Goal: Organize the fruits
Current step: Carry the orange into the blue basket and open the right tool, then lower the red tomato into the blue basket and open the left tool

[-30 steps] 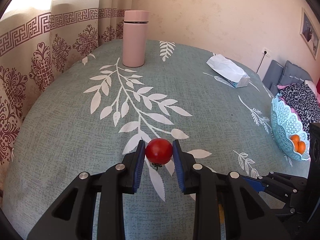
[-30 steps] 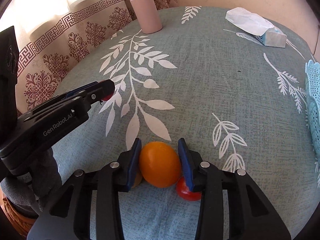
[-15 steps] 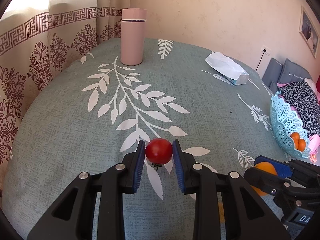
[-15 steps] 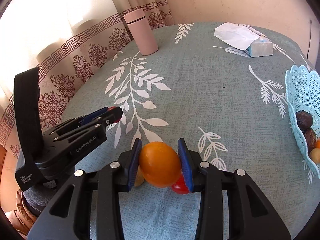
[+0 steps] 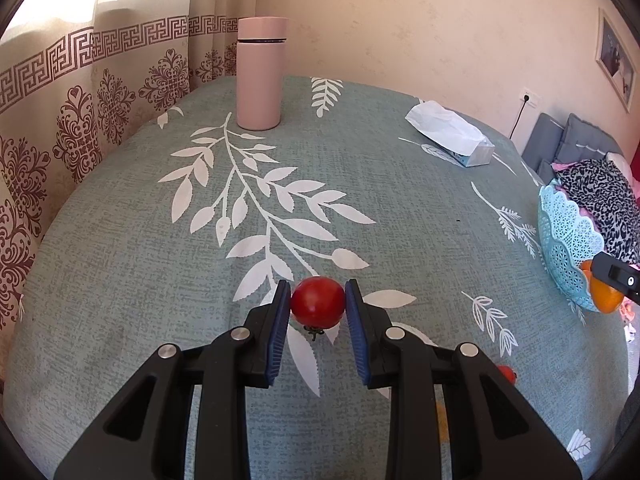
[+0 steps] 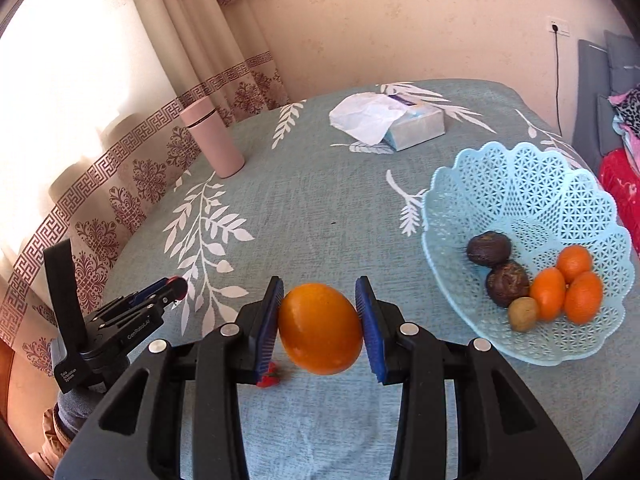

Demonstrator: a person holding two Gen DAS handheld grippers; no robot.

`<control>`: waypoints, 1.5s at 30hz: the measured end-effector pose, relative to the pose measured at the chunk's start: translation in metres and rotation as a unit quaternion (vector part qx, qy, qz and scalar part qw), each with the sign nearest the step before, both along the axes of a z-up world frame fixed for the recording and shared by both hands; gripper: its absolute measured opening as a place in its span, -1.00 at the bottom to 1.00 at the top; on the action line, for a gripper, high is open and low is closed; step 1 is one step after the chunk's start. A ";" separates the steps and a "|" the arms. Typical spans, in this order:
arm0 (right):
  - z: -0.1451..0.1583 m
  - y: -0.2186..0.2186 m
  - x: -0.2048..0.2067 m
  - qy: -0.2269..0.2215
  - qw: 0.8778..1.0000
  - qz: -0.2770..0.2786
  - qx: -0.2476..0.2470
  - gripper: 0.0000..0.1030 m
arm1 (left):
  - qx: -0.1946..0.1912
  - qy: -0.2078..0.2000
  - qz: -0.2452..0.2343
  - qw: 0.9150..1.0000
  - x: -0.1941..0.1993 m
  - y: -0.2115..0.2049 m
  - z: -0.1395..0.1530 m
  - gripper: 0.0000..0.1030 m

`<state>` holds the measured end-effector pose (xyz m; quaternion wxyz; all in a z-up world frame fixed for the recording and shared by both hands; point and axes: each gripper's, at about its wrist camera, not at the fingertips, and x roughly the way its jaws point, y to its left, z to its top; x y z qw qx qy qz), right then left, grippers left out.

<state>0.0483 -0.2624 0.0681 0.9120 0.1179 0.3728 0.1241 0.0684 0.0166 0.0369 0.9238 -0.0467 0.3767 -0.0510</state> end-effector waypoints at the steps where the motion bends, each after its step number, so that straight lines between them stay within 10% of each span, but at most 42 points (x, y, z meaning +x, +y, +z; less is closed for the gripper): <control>1: 0.000 -0.008 0.000 -0.001 1.000 -0.012 0.001 -0.25 | 0.001 0.000 -0.001 1.000 0.000 -0.001 0.000 -0.45; 27: -0.010 -0.111 -0.007 0.011 0.988 -0.153 0.029 -0.05 | 0.002 -0.004 -0.019 1.000 -0.006 -0.016 0.006 -0.45; 45: 0.009 -0.125 -0.027 -0.040 0.979 -0.197 0.019 -0.03 | 0.018 -0.036 -0.131 0.991 -0.011 -0.114 0.043 -0.45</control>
